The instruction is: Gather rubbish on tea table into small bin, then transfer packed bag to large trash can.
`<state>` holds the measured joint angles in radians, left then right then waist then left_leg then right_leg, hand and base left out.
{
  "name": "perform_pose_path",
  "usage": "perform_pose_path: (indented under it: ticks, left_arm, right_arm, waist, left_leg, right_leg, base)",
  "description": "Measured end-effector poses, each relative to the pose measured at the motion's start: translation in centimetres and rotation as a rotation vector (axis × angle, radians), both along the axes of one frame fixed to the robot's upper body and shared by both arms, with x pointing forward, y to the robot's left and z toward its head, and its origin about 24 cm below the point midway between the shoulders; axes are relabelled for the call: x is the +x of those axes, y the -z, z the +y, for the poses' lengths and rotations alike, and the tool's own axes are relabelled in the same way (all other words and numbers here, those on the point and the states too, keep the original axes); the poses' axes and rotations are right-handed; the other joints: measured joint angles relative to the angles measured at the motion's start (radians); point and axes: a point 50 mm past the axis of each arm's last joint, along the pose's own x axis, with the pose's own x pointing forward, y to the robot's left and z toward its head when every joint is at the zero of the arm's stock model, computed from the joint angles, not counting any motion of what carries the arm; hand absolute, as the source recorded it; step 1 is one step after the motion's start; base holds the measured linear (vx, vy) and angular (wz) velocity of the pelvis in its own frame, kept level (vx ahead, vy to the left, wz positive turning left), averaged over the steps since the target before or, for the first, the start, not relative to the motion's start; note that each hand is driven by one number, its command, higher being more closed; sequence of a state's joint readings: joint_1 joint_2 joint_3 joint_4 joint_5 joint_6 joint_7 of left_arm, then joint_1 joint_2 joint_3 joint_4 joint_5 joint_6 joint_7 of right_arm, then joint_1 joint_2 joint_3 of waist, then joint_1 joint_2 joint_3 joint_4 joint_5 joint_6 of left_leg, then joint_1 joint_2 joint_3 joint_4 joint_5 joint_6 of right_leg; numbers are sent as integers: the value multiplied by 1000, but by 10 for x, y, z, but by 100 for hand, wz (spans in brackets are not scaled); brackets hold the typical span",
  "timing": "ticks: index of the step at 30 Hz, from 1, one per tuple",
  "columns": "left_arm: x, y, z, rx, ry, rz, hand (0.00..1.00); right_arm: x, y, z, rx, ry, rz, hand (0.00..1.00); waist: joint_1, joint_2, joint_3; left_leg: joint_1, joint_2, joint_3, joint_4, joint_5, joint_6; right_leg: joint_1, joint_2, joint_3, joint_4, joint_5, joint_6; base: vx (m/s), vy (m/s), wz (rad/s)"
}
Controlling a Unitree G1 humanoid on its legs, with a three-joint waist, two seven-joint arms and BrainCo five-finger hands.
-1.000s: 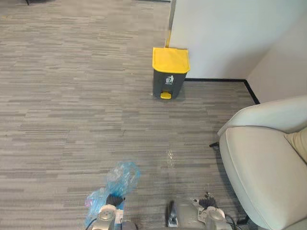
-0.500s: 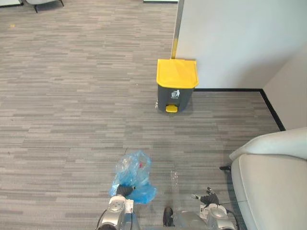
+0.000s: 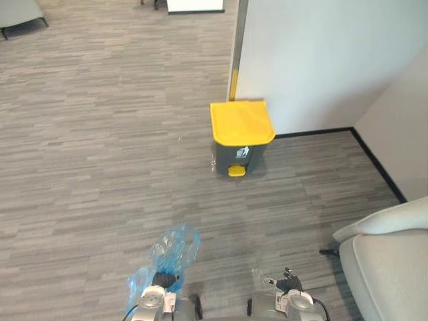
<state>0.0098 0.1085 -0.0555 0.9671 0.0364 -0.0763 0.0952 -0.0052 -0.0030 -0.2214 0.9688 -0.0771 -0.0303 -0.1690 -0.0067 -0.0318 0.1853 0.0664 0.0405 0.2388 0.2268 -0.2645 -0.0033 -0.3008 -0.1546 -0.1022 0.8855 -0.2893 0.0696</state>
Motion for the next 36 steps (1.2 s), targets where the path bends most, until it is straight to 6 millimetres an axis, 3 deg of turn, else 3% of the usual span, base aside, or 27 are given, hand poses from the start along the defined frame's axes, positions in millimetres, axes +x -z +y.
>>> perform_pose_path:
  ticks: [2,3,4,5,6,7,8,10,11,12,13,14,15,16,19,20,21,22,23,26,28,30,32,33,34,35,36]
  left_arm:
    - [5,-2,-1,0,0,-14,100]
    - [9,-4,-1,1,3,-26,100]
    - [9,-4,-1,1,3,-27,100]
    - [11,-4,1,6,3,-29,100]
    - [13,-4,-4,-11,-5,-33,100]
    - [12,-4,-3,-12,-10,-31,100]
    - [14,-4,-3,-15,-17,-31,100]
    - [21,-7,-4,-21,-14,-49,100]
    - [22,-7,-5,-26,-13,-52,100]
    - [25,-8,-9,-41,-11,-59,100]
    - [28,-10,-17,-67,-18,-76,100]
    - [27,-10,-19,-77,-21,-79,100]
    - [26,-10,-26,-101,-28,-90,100]
    - [23,-10,-31,-116,-31,-88,100]
    - [23,-10,-33,-122,-30,-91,100]
    - [24,-10,-33,-121,-29,-94,100]
    - [23,-10,-34,-123,-29,-91,100]
    - [21,-9,-34,-125,-30,-85,100]
    - [15,-6,-36,-128,-34,-66,100]
    - [10,-3,-15,-63,-16,-38,100]
    - [5,-1,-9,-46,-19,-17,100]
    - [1,1,-4,-34,-22,-3,100]
    - [-5,3,-3,-30,-17,13,100]
    - [-6,3,-1,-19,-6,17,100]
    - [-8,3,0,-7,12,27,100]
    - [-9,3,2,-1,11,30,100]
    - [-6,2,5,9,10,23,100]
  right_arm:
    - [10,-4,-1,-6,-12,-24,0]
    - [15,-6,-1,-11,-26,-33,0]
    - [14,-5,0,-13,-31,-31,0]
    - [12,-4,-2,-18,-37,-23,0]
    - [24,-10,-7,-37,-48,-47,0]
    - [26,-10,-7,-37,-47,-50,0]
    - [26,-11,-10,-37,-31,-54,0]
    - [16,-6,-13,-27,3,-23,0]
    - [15,-6,-13,-28,5,-21,0]
    - [11,-4,-14,-27,8,-7,0]
    - [6,-3,-13,-30,-2,2,0]
    - [7,-3,-11,-28,-9,-1,0]
    - [7,-4,-9,-29,-18,-15,0]
    - [4,-3,-7,-21,-11,-11,0]
    - [10,-5,-5,-8,9,-27,0]
    - [10,-5,-5,-6,16,-28,0]
    - [9,-5,-7,-11,18,-22,0]
    - [7,-4,-10,-20,19,-16,0]
    - [4,-4,-15,-34,18,-6,0]
    - [-7,4,-2,3,19,35,0]
    - [-9,5,-1,7,19,47,0]
    - [-9,5,-2,5,22,46,0]
    - [-8,4,-3,3,14,41,0]
    - [-6,3,-4,-1,10,34,0]
    - [-4,2,-5,2,16,24,0]
    - [-5,3,-5,1,16,24,0]
    - [-2,1,-5,-2,12,14,0]
  waist:
    - [-12,18,11]
    - [-16,19,14]
    - [-16,13,11]
    - [-29,3,16]
    - [-22,44,27]
    - [-22,44,29]
    - [-30,46,30]
    - [-43,54,28]
    - [-44,55,27]
    - [-43,60,30]
    - [-43,62,31]
    - [-41,62,32]
    - [-34,64,32]
    - [-23,61,30]
    - [-2,56,30]
    - [5,51,29]
    - [9,53,27]
    - [9,65,23]
    - [11,93,21]
    - [14,22,-9]
    - [15,12,-14]
    - [18,9,-15]
    - [16,14,-10]
    - [10,9,-3]
    - [1,9,8]
    - [-1,3,8]
    - [-1,-7,13]
  left_leg:
    - [57,27,0,-48,-6,-10]
    - [88,35,-3,-71,-9,-16]
    - [98,30,-5,-77,-12,-21]
    - [133,23,-26,-85,-27,-46]
    - [141,55,-55,-84,-21,-40]
    - [142,53,-64,-85,-13,-35]
    - [160,55,-96,-78,11,-49]
    - [157,77,-129,-5,26,-74]
    - [148,84,-136,29,31,-84]
    - [107,110,-143,168,51,-120]
    - [27,137,-140,383,119,-155]
    - [-3,150,-138,452,123,-164]
    - [-79,190,-107,617,76,-136]
    - [-143,212,-50,662,12,-116]
    - [-225,197,-1,511,-37,-81]
    - [-263,172,-9,391,-35,-75]
    - [-278,136,-39,211,23,-81]
    - [-275,129,-55,122,87,-86]
    - [-268,137,-85,73,214,-84]
    - [-240,50,-37,48,172,-50]
    - [-238,31,-23,66,134,-40]
    - [-223,17,4,87,78,-30]
    - [-162,16,35,71,50,-22]
    - [-128,14,39,71,35,-13]
    - [-77,18,38,74,9,-3]
    - [-57,21,37,76,-5,-2]
    - [-8,32,35,75,-34,-1]
  right_leg:
    - [-68,35,-95,-194,7,-35]
    - [-85,70,-101,-413,95,-37]
    - [-76,76,-100,-487,139,-36]
    - [-55,84,-89,-570,308,-109]
    - [-38,121,-93,-556,285,-113]
    - [-44,122,-89,-535,264,-115]
    - [-51,120,-89,-469,201,-124]
    - [-14,125,-115,-448,142,-133]
    - [2,131,-118,-457,136,-134]
    - [66,147,-130,-512,133,-136]
    - [142,161,-134,-573,131,-137]
    - [167,162,-130,-592,129,-140]
    - [225,169,-128,-628,121,-150]
    - [276,168,-112,-658,121,-150]
    - [325,144,-77,-693,124,-143]
    - [340,120,-61,-707,123,-118]
    - [355,94,-41,-710,110,-76]
    - [362,96,-36,-712,103,-56]
    - [372,109,-19,-711,80,-19]
    - [388,17,19,-734,61,20]
    - [387,-5,37,-733,57,28]
    - [364,-31,70,-650,37,60]
    - [224,-36,119,-332,55,92]
    - [151,-43,125,-162,112,124]
    - [71,-48,121,21,160,112]
    - [48,-48,102,62,135,83]
    - [-7,-45,26,71,71,43]
  base:
    - [504,-103,9]
    - [373,-107,17]
    - [540,-136,31]
    - [552,-126,-3]
    - [525,-120,-12]
    - [431,-133,-28]
    - [321,-121,1]
    - [438,-153,19]
    - [453,-148,23]
    - [357,-97,19]
    - [355,-75,18]
    - [320,-12,9]
    - [288,40,-18]
    - [273,56,-26]
    - [286,107,-41]
    - [261,202,-37]
    - [261,202,-36]
    - [263,243,-39]
    - [246,287,-17]
    - [268,262,-10]
    - [194,136,-27]
    - [251,170,-45]
    - [205,125,-49]
    - [234,109,-18]
    - [257,96,-6]
    - [367,50,-2]
    - [325,8,0]
